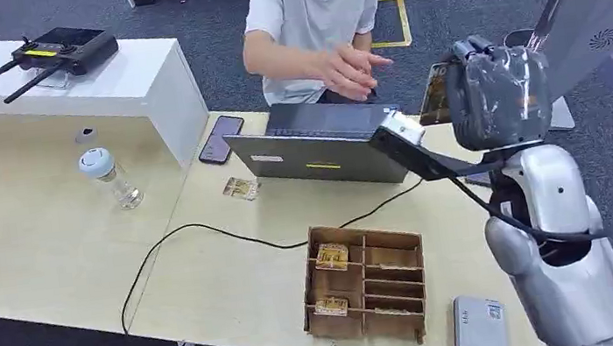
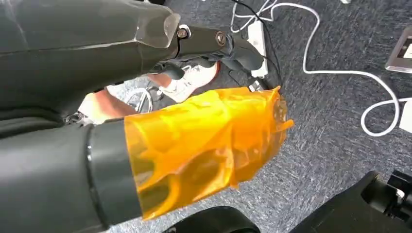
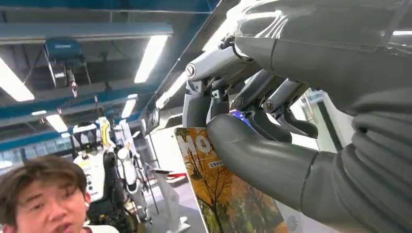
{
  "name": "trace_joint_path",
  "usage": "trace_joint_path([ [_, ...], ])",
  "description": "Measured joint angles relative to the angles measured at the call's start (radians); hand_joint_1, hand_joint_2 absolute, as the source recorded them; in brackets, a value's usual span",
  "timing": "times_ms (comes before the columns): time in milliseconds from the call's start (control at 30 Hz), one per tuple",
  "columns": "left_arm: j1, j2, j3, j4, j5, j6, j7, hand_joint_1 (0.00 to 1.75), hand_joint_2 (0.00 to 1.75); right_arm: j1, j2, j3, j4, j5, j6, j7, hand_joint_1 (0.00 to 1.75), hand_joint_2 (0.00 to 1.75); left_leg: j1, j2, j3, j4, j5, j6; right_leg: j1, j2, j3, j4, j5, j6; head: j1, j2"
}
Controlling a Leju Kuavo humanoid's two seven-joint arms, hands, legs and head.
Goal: Pass the card to the sensor for recognition and then transmit it.
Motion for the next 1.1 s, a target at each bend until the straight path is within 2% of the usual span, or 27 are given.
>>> trace_joint_path([
  [233,-0.008,0.003,-0.020,0.000,-0.007,-0.010,-0.005,0.00,0.00,-0.086,0.019,0.013,0.104,0.014,0.041,0.030,1.75,1.75,0.000,0.000,0.000,0.000,0.000,0.000,0.000,0.000,0.000,0.000,0.000,0.000,0.001,0.000],
  [433,-0.010,0.004,-0.026,0.000,-0.005,-0.013,-0.005,0.00,0.00,-0.116,0.036,0.023,0.156,0.017,0.045,0.042,1.75,1.75,0.000,0.000,0.000,0.000,0.000,0.000,0.000,0.000,0.000,0.000,0.000,0.000,0.000,0.000],
  [467,-0.010,0.004,-0.026,0.000,-0.005,-0.013,-0.005,0.00,0.00,-0.116,0.039,0.024,0.159,0.016,0.045,0.044,1.47,1.75,0.000,0.000,0.000,0.000,0.000,0.000,0.000,0.000,0.000,0.000,0.000,0.000,0.000,0.000],
  [500,-0.010,0.004,-0.026,0.000,-0.004,-0.013,-0.005,0.00,0.00,-0.116,0.041,0.025,0.161,0.016,0.044,0.044,0.00,1.75,0.000,0.000,0.000,0.000,0.000,0.000,0.000,0.000,0.000,0.000,0.000,0.000,0.000,0.000],
  [533,-0.010,0.004,-0.026,0.000,-0.004,-0.013,-0.005,0.00,0.00,-0.116,0.042,0.026,0.164,0.016,0.044,0.044,0.00,0.00,0.000,0.000,0.000,0.000,0.000,0.000,0.000,0.000,0.000,0.000,0.000,0.000,0.000,0.000],
  [767,-0.009,0.004,-0.026,0.000,0.008,-0.011,-0.005,0.00,0.00,-0.113,0.047,0.029,0.158,0.010,0.037,0.039,0.00,0.00,0.000,0.000,0.000,0.000,0.000,0.000,0.000,0.000,0.000,0.000,0.000,0.000,0.000,0.000],
  [1100,0.002,0.004,-0.026,0.000,0.042,0.003,0.002,0.00,0.00,-0.008,0.024,0.043,-0.054,-0.023,-0.007,-0.031,0.00,0.00,0.000,0.000,0.000,0.000,0.000,0.000,0.000,0.000,-0.001,0.000,0.000,0.000,0.000,0.000],
])
